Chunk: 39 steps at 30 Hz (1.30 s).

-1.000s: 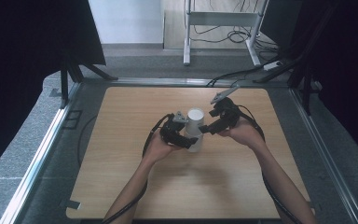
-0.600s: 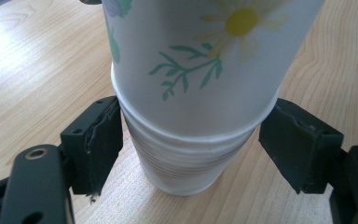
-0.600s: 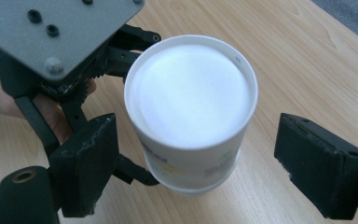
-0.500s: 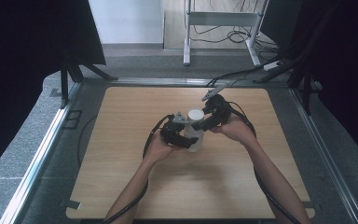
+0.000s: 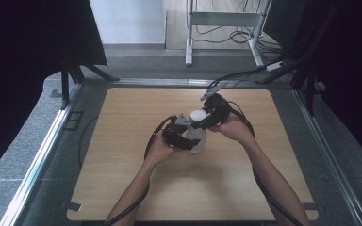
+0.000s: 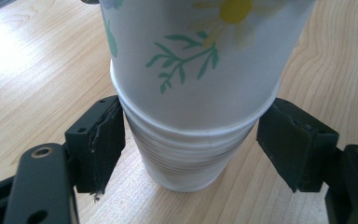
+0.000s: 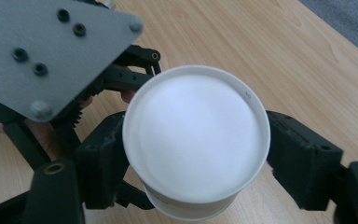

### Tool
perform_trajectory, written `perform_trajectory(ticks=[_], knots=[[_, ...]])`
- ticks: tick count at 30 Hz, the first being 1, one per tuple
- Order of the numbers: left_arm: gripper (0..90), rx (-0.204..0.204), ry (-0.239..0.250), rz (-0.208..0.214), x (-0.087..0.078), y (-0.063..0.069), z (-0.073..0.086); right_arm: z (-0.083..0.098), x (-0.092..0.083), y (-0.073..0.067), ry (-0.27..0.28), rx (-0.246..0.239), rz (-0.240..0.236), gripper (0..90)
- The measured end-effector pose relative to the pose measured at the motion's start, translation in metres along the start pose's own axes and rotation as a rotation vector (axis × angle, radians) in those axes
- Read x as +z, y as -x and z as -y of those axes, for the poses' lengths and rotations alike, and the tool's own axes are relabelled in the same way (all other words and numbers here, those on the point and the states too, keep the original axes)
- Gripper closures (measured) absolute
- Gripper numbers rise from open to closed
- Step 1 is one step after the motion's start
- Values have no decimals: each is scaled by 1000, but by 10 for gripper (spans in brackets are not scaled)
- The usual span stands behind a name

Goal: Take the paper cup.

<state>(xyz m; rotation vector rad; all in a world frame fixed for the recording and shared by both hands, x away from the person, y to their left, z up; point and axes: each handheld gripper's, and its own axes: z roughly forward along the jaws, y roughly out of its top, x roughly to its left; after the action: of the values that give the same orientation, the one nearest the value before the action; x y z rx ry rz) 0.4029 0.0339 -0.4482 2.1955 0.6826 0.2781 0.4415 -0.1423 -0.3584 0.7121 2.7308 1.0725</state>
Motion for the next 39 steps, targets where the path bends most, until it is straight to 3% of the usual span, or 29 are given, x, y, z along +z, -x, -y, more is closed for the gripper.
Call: perform_trajectory(ticks=[8, 23, 32, 39], knots=[[239, 0, -2, 1, 0, 0, 0, -7, -6, -3, -11, -16, 18, 334], [239, 2, 1, 1, 0, 0, 0, -16, -14, -6, -29, -23, 39, 355], [234, -9, -2, 12, 0, -1, 1, -23, -25, -6, -10, -24, 38, 358], [139, -14, -10, 32, 1, -3, 2, -30, -34, -8, 2, -35, 44, 358]])
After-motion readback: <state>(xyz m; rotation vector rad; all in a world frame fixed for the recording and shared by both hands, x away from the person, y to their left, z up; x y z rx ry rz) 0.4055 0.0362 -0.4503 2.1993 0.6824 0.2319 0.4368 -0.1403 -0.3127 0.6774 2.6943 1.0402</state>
